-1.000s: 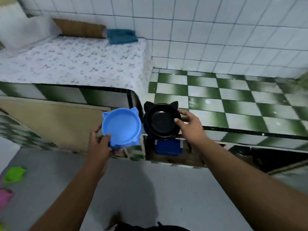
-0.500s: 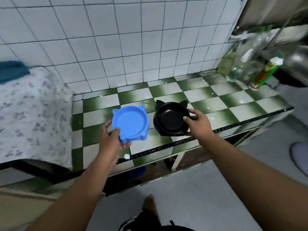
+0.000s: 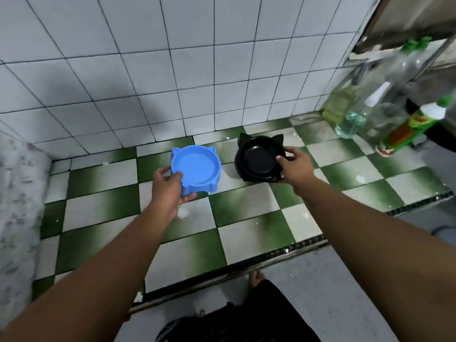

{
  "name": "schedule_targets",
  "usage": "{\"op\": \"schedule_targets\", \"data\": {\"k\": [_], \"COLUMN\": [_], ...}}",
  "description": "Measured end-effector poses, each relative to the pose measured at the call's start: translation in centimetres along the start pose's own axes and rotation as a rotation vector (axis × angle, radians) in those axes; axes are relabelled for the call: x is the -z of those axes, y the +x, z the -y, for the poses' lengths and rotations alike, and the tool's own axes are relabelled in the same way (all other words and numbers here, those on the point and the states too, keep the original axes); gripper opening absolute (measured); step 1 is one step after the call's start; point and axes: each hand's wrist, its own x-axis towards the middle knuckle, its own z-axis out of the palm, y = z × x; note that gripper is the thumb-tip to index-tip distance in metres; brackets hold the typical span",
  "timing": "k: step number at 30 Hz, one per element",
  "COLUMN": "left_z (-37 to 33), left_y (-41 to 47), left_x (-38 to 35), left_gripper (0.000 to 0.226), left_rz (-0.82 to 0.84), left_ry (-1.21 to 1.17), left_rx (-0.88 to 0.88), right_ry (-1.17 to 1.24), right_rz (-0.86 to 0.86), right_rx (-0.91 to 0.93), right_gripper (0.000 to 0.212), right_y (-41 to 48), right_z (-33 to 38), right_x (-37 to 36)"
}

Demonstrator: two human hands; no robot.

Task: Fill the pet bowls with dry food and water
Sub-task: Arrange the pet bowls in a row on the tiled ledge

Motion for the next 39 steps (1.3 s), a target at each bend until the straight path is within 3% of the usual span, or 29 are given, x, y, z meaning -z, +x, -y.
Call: {"op": "schedule_targets", "data": {"k": [5, 13, 18, 26, 32, 39], "left_z": [-0.5, -1.1, -1.3, -1.4, -1.4, -1.8], "left_y": [3.9, 8.3, 9.0, 10.3, 11.2, 11.6], "left_x": [-4.1, -7.2, -8.9, -9.7, -9.6, -9.9], "left_gripper": [0.036, 0.046, 0.046, 0.053, 0.039, 0.027], "left_rz": [-0.150, -0.252, -0.325, -0.376, -0.438, -0.496], "left_ry": [-0.093, -0.017, 0.051, 0.066, 0.214, 0.152], "left_rx": [0.045, 0.044, 0.046, 0.081, 0.067, 0.103], "right_ry": [-0.085, -0.178, -0.263, -0.414, -0.513, -0.520], "right_rz": [0.125, 0.227, 0.197, 0.060, 0.032, 0.044], "right_rx": [0.003, 0.007, 0.050, 0.150, 0.168, 0.150], "right_gripper": [0.030, 0.030, 0.036, 0.028, 0.022, 0.018], "right_y": [7.9, 15.5, 17.5, 17.9, 18.0, 17.9], "right_z": [1.7, 1.7, 0.5, 0.3, 0.4, 0.4], "right_x": [-1.3, -4.0, -4.3, -5.0, -5.7, -6.2]}}
